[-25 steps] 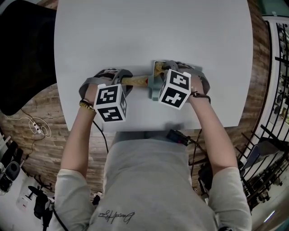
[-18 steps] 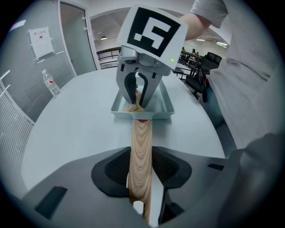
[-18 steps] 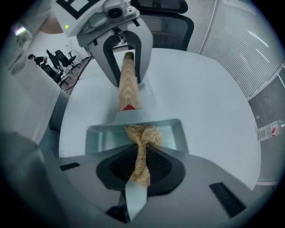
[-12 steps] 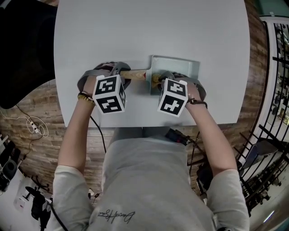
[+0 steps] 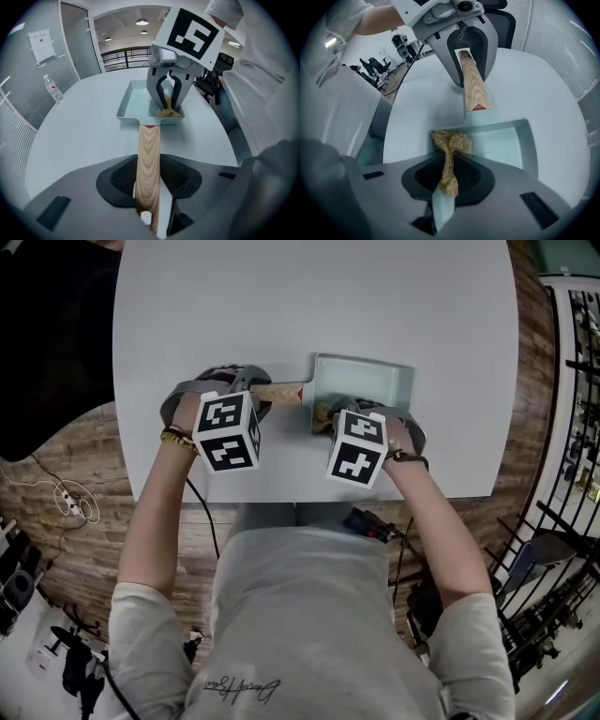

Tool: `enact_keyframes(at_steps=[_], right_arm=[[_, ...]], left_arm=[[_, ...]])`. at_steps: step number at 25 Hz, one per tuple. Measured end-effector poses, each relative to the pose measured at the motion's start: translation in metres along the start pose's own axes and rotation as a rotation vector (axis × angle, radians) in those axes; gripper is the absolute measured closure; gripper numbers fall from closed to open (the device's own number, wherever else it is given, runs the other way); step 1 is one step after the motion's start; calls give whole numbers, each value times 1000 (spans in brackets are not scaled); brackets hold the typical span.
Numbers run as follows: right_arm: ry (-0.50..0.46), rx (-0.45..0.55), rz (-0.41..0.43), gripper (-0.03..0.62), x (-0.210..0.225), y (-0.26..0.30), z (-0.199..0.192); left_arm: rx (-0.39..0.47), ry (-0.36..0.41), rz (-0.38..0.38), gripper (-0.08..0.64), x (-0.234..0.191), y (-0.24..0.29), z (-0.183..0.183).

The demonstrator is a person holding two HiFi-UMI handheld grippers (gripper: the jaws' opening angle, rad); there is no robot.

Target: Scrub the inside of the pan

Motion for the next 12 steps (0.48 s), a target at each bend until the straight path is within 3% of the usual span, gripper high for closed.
enact_keyframes(at_steps=[3,6,12], right_arm=[[0,18,-17,523,3,-3,-3],[17,37,-95,523,20,-8,-3],[78,65,-155,522,61,-19,4]], left_arm=[[-11,32,-4,410,3,-2,3],[-24,55,-7,410,5,-4,5],[-27,58,-17,410,9,-7,9]])
Point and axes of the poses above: the fingertips, and each gripper's own axes: y forward along the fingers, x to its right, z out of its top, the point moved 9 cm from there along -y, backward along the fingers, and after that the axes turned 10 degrees about y, right-handed, at the moved point
